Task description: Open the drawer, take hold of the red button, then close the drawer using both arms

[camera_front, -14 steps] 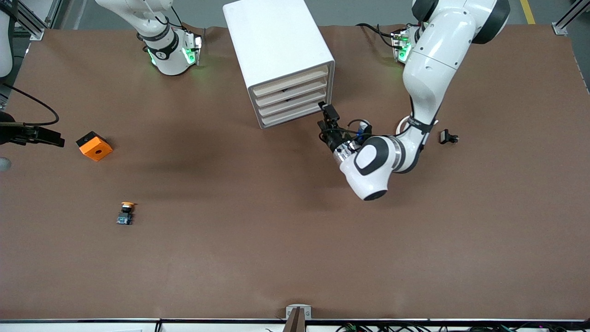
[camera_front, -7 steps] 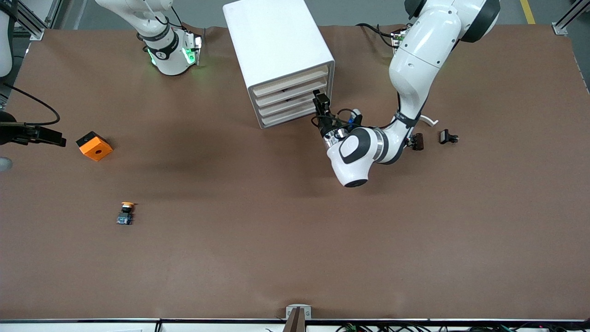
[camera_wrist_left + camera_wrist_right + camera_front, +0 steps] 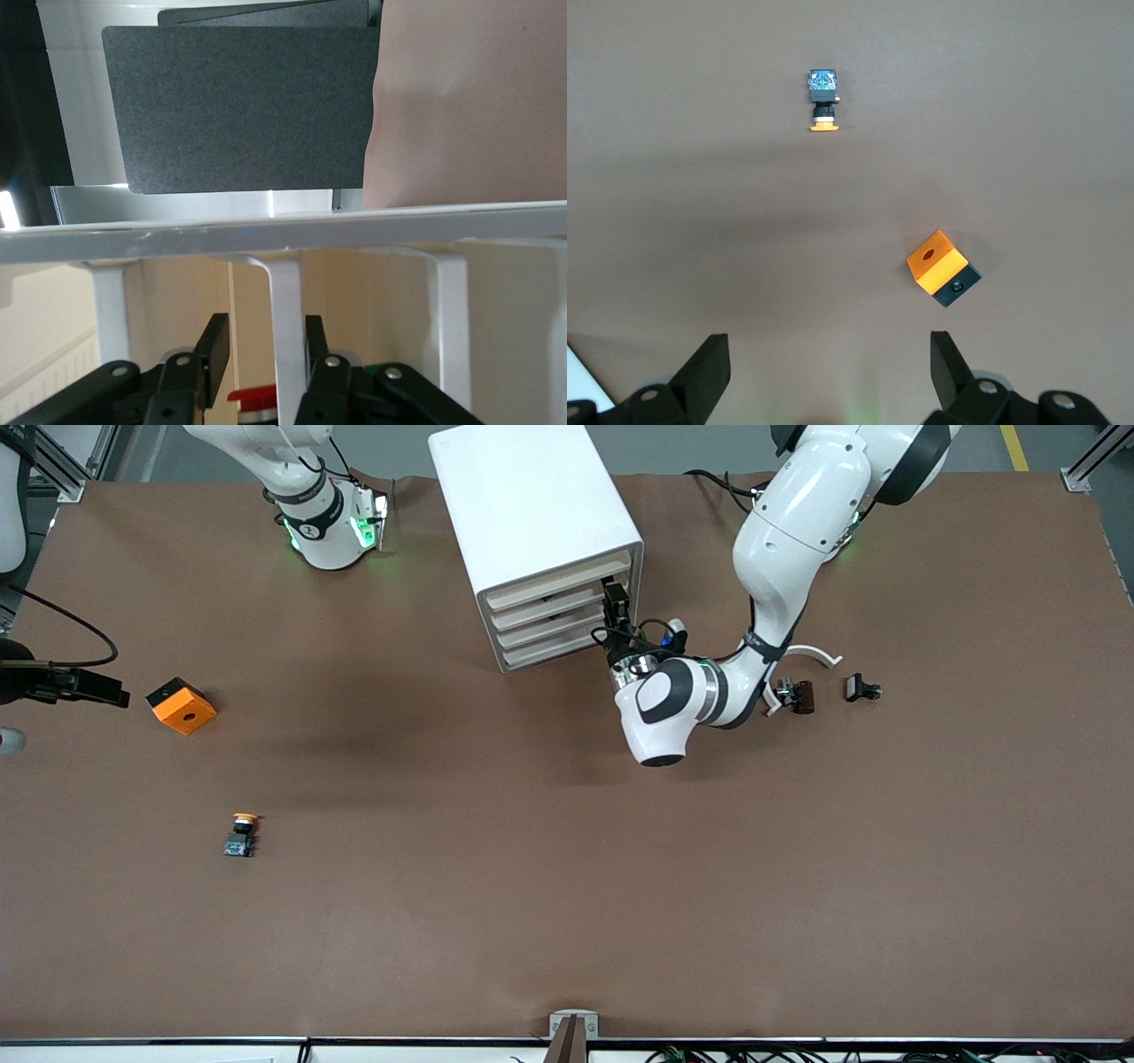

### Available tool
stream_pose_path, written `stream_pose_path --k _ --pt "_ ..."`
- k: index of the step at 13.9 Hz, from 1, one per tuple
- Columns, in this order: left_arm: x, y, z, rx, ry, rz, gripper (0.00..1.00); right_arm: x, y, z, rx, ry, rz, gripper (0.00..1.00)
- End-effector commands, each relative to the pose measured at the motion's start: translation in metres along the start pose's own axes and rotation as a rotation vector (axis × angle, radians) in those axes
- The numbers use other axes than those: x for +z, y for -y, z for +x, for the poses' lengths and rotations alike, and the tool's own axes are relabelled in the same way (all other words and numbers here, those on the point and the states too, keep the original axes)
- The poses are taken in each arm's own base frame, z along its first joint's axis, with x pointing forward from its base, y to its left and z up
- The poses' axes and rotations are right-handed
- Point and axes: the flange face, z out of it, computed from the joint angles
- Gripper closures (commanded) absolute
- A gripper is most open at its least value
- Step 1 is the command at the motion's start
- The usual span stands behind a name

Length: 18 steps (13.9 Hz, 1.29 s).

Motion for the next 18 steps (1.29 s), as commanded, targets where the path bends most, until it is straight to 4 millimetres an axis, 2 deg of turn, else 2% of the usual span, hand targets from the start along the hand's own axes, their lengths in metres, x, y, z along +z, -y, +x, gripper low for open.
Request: stream_pose_path --k 1,5,7,10,12,13,15,18 --pt "0.007 0.002 0.000 -0.009 -0.014 0.017 0.58 -0.004 0.016 0.002 0.065 0.001 0.014 0.00" --pt "0.017 -0.002 -0.001 -0.020 -0.032 0.024 0.58 -0.005 0.041 0.001 0.126 0.003 0.030 0.00" --pt "0.023 -0.005 0.000 -0.030 -0.050 0.023 0.59 -0.005 0.045 0.000 0.207 0.019 0.079 0.00" --pt "0.029 -0.009 -0.001 -0.035 -0.062 0.023 0.66 -0.004 0.051 0.000 0.226 0.023 0.078 0.00" --pt "0.032 -0.009 -0.003 -0.033 -0.067 0.022 0.80 -0.005 0.057 0.000 0.216 0.020 0.077 0.00" --pt "0.032 -0.009 -0.003 -0.032 -0.068 0.022 0.84 -0.005 0.059 0.000 0.214 0.020 0.076 0.00" --pt "0.030 -0.008 -0.003 -0.031 -0.064 0.020 1.00 -0.006 0.068 0.000 0.243 0.019 0.074 0.00" --pt "0.022 -0.010 0.002 -0.027 -0.049 0.019 1.00 -0.007 0.104 -0.002 0.312 0.013 0.062 0.00"
